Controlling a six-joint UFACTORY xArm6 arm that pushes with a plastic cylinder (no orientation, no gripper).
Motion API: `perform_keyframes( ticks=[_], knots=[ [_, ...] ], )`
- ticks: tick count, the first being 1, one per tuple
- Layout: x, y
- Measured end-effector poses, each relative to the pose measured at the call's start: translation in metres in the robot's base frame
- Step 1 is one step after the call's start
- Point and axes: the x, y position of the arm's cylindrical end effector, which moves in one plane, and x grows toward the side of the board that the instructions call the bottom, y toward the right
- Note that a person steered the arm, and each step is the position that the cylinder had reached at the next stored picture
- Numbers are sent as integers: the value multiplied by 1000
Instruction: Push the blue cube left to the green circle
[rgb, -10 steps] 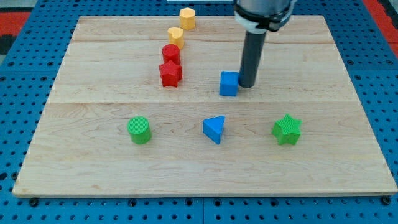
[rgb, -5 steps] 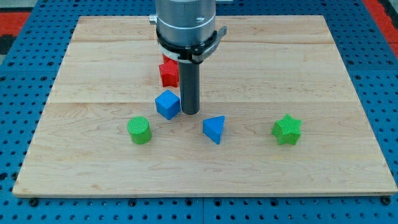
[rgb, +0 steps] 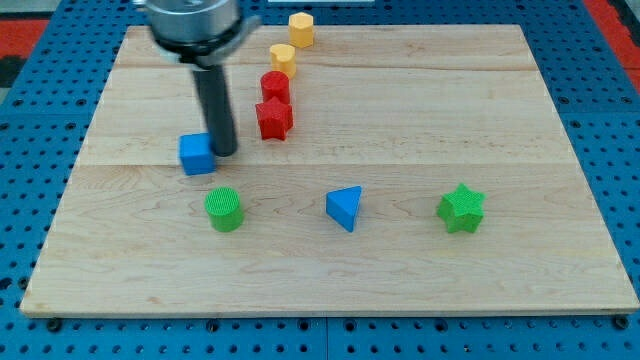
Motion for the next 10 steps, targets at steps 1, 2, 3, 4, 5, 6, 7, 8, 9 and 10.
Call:
perform_keyframes(
  ticks=[1, 2, 3, 4, 5, 6, 7, 8, 9, 10],
  knots=[
    [-4, -36],
    [-10, -64],
    [-12, -99],
    [27, -95],
    [48, -60],
    [25, -21],
    [25, 12],
    [60, -14],
    [79, -29],
    [84, -13]
  ],
)
